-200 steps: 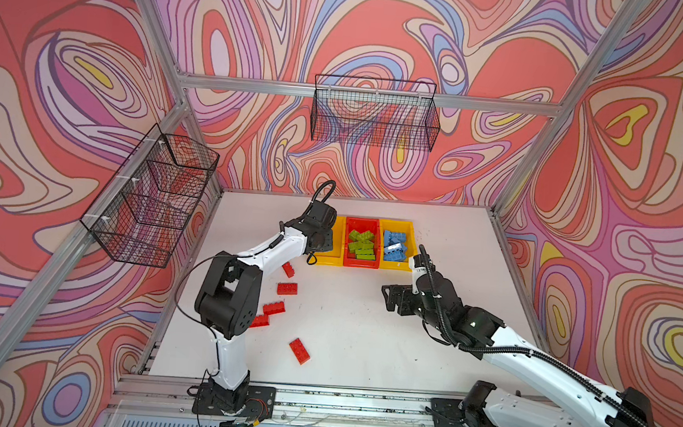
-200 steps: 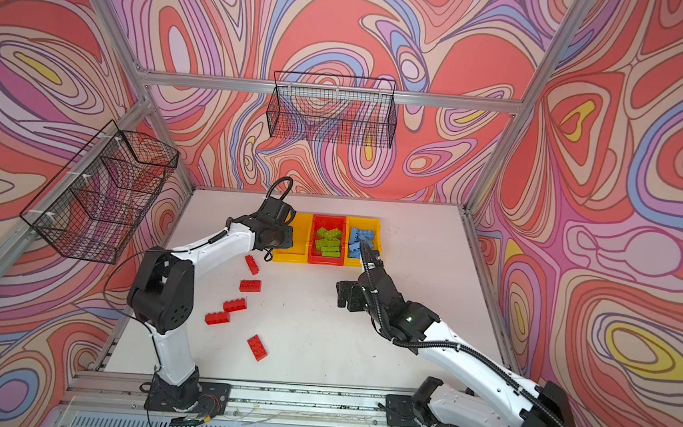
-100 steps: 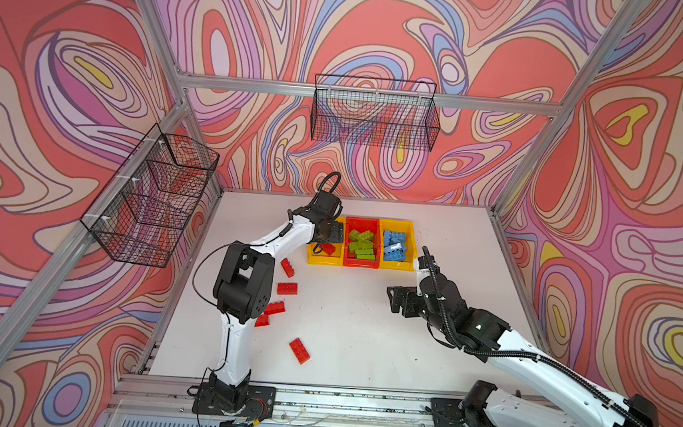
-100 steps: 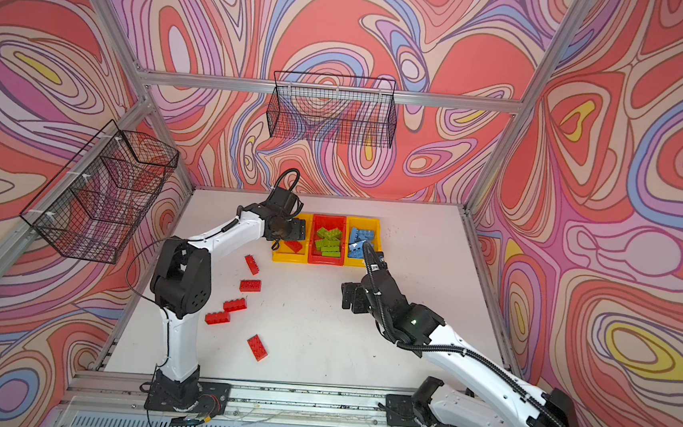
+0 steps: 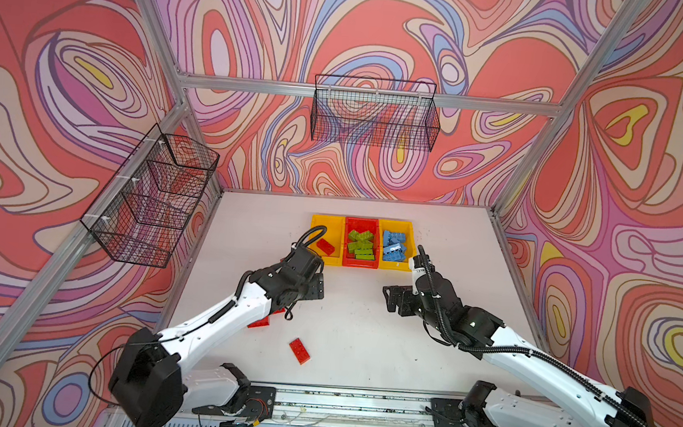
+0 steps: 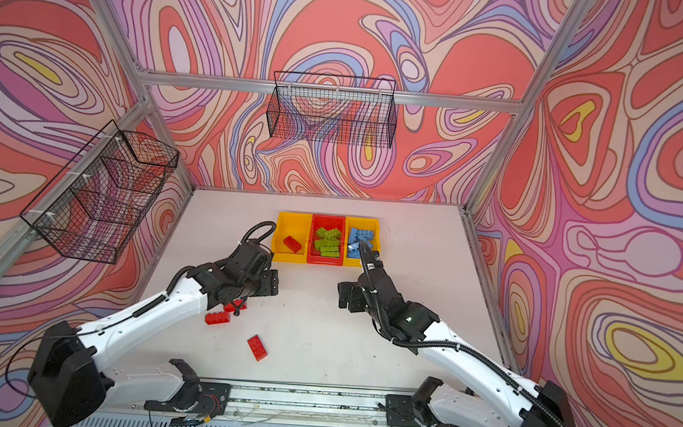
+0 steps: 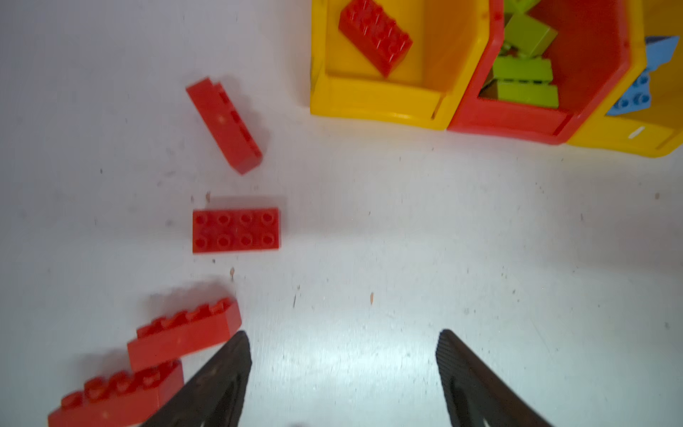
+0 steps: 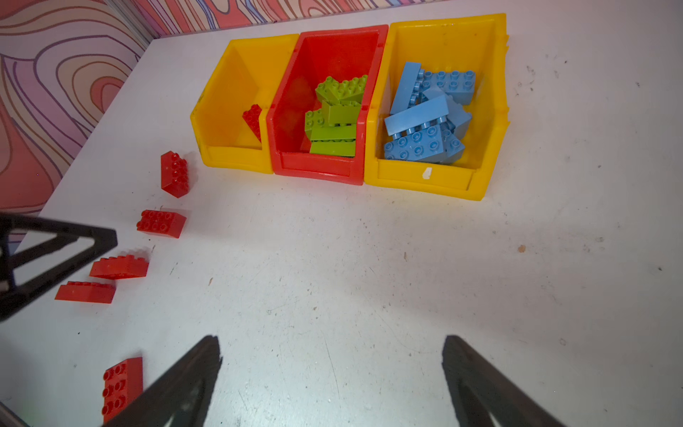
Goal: Sort the legos into containers by color
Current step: 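Return the left gripper to a red brick near the table edge and grasp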
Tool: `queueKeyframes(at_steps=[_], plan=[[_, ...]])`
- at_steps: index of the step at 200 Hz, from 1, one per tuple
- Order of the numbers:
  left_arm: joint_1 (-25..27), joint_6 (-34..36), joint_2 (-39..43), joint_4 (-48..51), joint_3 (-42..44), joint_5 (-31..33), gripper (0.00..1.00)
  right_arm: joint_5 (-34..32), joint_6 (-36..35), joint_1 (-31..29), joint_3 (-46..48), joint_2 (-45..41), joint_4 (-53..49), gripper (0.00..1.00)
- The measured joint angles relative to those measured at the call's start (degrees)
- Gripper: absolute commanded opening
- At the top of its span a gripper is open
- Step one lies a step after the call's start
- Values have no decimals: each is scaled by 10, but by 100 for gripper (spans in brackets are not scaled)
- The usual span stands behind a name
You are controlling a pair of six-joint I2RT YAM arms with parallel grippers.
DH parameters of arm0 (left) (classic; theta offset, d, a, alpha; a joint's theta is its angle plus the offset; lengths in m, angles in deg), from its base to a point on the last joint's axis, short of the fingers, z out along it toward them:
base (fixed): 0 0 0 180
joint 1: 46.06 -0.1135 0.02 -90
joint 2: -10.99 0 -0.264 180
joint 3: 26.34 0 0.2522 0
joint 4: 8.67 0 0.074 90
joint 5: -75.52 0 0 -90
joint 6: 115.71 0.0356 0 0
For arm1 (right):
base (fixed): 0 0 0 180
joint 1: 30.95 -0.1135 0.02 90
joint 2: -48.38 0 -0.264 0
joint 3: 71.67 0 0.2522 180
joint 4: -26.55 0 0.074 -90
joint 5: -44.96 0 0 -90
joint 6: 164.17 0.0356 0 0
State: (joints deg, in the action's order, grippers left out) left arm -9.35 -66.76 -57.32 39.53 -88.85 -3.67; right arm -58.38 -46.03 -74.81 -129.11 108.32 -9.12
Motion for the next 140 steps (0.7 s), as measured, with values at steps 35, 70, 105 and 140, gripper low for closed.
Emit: queueKeyframes(at_steps=[35,70,105,140], plan=[[80,-109,96,20,119,3,81,19,0,0,1,17,18,98],[160,-205,99,12,181,-2,82,32,3,0,4,20,24,98],[200,-259,59,-11,206,-3,80,33,14,-1,25,-5,19,98],[208,-282,39,-36,215,-3,71,27,24,-1,42,-44,3,98]])
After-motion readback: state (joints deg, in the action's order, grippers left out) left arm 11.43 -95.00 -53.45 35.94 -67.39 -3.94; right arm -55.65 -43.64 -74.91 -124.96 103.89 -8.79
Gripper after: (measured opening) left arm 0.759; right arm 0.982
